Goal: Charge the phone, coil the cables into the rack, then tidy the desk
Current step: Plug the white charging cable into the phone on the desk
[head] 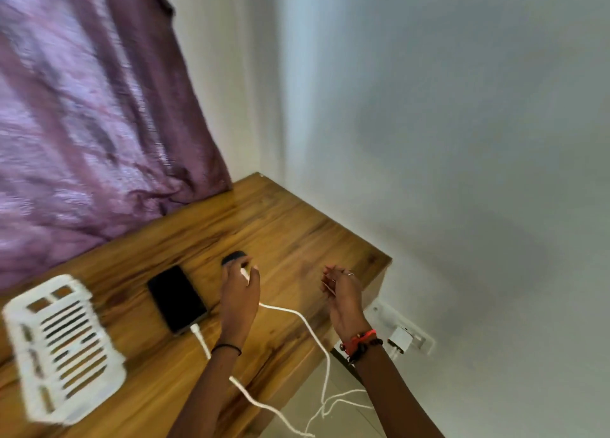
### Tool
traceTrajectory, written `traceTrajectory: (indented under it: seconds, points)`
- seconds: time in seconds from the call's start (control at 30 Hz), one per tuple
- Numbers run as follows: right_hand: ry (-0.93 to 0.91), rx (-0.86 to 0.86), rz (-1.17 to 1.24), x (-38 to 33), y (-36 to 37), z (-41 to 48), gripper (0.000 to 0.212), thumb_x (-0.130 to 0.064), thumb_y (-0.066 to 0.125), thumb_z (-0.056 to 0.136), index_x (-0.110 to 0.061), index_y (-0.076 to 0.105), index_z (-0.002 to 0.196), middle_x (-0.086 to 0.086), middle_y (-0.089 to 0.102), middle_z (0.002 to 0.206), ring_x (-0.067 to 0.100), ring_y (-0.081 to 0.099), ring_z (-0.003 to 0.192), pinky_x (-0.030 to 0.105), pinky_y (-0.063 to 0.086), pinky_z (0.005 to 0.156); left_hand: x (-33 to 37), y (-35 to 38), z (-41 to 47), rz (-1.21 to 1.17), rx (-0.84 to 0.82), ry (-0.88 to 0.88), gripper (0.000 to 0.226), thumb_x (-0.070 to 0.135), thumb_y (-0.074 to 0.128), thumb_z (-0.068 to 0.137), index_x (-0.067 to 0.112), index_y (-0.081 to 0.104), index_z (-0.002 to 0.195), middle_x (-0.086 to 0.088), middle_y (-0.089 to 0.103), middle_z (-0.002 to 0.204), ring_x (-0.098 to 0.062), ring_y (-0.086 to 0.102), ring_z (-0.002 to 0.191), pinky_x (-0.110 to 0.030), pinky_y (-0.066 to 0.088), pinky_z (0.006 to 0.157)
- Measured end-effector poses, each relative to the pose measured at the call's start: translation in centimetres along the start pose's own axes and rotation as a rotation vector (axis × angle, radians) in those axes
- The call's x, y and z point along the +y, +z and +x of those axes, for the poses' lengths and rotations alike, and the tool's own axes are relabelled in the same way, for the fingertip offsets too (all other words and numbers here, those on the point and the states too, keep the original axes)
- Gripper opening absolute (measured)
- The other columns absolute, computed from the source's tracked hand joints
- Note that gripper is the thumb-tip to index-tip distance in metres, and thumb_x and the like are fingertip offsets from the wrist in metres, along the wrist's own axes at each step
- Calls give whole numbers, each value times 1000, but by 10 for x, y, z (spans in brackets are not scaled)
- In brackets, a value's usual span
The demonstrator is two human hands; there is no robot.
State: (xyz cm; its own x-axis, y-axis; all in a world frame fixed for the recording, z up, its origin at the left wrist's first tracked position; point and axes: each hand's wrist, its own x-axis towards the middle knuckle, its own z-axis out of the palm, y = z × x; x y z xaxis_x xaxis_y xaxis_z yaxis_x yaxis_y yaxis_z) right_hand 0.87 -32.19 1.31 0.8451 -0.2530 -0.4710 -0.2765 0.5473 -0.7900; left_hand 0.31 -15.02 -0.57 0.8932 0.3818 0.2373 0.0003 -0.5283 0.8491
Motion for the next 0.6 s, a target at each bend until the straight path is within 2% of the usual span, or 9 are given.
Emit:
traceTrajectory:
  seconds: [0.17, 0.27, 0.33, 0.4, 0.47, 0.53, 0.6]
  points:
    - [48, -162, -181, 30, 53, -17, 22, 4, 49, 87, -11, 60, 75, 5, 57, 68, 15, 51, 60, 26, 40, 55, -28, -54, 2, -15, 116, -155, 25, 11, 52, 92, 2, 59, 114, -17, 52, 119, -29, 52, 111, -31, 36, 98]
    - [102, -297, -361, 47, 84, -27, 21, 4, 53, 87, -12, 58, 73, 6, 52, 64, 13, 46, 52, 22, 36, 47, -39, -76, 2, -22, 138, -212, 25, 15, 50, 94, 7, 57, 116, -12, 47, 123, -25, 53, 109, -28, 38, 94]
    - [77, -390, -501, 57, 102, -32, 20, 5, 46, 88, -9, 59, 81, 5, 51, 63, 12, 43, 48, 20, 33, 42, -47, -84, 4, -10, 176, -241, 24, 16, 49, 95, 10, 56, 117, -13, 45, 125, -25, 51, 111, -26, 37, 92]
    - [43, -454, -633, 66, 116, -34, 24, 4, 39, 88, -10, 58, 81, 5, 52, 64, 12, 45, 50, 18, 34, 41, -54, -88, 5, -3, 217, -274, 25, 14, 49, 95, 10, 55, 119, -14, 43, 126, -27, 49, 111, -24, 35, 90]
    - [48, -493, -734, 79, 128, -31, 27, 1, 38, 87, -13, 58, 76, 5, 54, 69, 12, 48, 56, 18, 38, 44, -61, -91, 6, -4, 234, -320, 27, 13, 49, 94, 10, 54, 121, -14, 39, 127, -29, 46, 114, -27, 36, 93]
    - [38, -516, -825, 91, 142, -21, 25, -3, 39, 82, -15, 62, 79, 10, 58, 83, 14, 53, 62, 21, 45, 49, -69, -92, 9, 14, 241, -361, 30, 13, 49, 94, 10, 52, 124, -15, 38, 129, -30, 42, 119, -33, 36, 99]
    - [16, -550, -931, 103, 153, -9, 23, -8, 42, 81, -15, 63, 86, 9, 61, 94, 17, 59, 74, 29, 54, 63, -79, -91, 13, 63, 267, -385, 32, 11, 50, 94, 8, 50, 126, -16, 37, 130, -31, 38, 121, -37, 34, 101]
